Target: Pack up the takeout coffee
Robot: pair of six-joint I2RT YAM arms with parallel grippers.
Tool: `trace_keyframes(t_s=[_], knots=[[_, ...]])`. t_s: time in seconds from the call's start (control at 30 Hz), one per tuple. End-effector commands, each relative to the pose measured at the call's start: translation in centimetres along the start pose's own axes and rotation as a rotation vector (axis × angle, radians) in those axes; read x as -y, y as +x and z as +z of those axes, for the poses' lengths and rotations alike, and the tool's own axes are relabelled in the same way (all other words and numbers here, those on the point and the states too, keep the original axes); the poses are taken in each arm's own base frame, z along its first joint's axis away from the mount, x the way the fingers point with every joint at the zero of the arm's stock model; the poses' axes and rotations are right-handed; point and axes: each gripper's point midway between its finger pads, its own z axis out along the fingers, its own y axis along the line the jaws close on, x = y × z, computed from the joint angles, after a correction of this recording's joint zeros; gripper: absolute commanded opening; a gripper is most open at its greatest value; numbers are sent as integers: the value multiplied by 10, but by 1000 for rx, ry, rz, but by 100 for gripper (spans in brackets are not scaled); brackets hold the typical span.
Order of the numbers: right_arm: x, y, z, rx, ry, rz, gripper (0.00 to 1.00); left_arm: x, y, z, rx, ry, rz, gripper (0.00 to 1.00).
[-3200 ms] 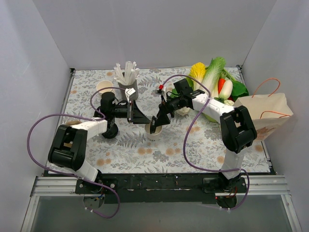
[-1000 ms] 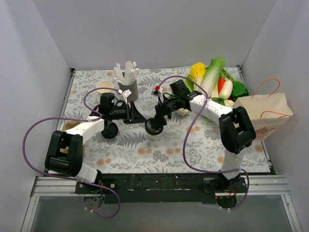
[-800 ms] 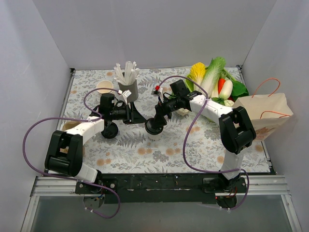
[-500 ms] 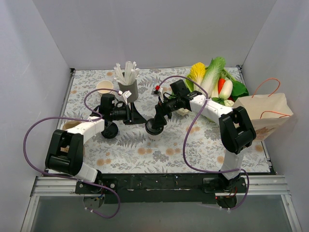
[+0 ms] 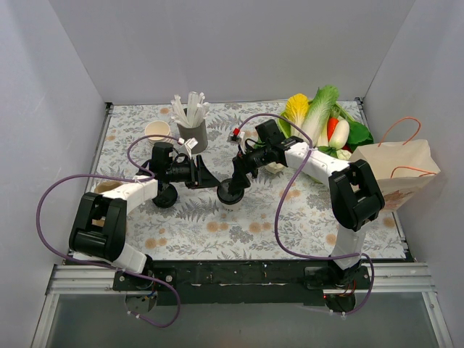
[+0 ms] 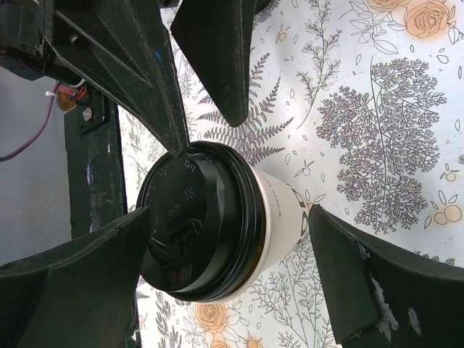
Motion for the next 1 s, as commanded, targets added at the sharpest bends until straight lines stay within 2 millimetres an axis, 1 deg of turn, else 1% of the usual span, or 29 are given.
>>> trace_keyframes(t_s=[0.0, 0.2, 0.37, 0.53, 0.73, 0.97], knots=[[-11, -25, -9, 47, 4, -63, 97, -1, 2, -2, 5, 6, 19, 47], [-10, -25, -8, 45, 6, -69, 97, 2, 0, -2, 8, 13, 26, 47], [-17, -33, -12, 66, -25, -94, 98, 19, -7, -4, 7, 75, 58, 49], [-16, -33, -14, 70, -20, -91, 98, 19, -4, -4, -6, 82, 48, 50], [-7, -32, -19, 75, 4, -73, 98, 20, 1, -6, -26, 89, 47, 51], [2, -28, -22, 82, 8, -20, 98, 18, 3, -4, -32, 100, 25, 51]])
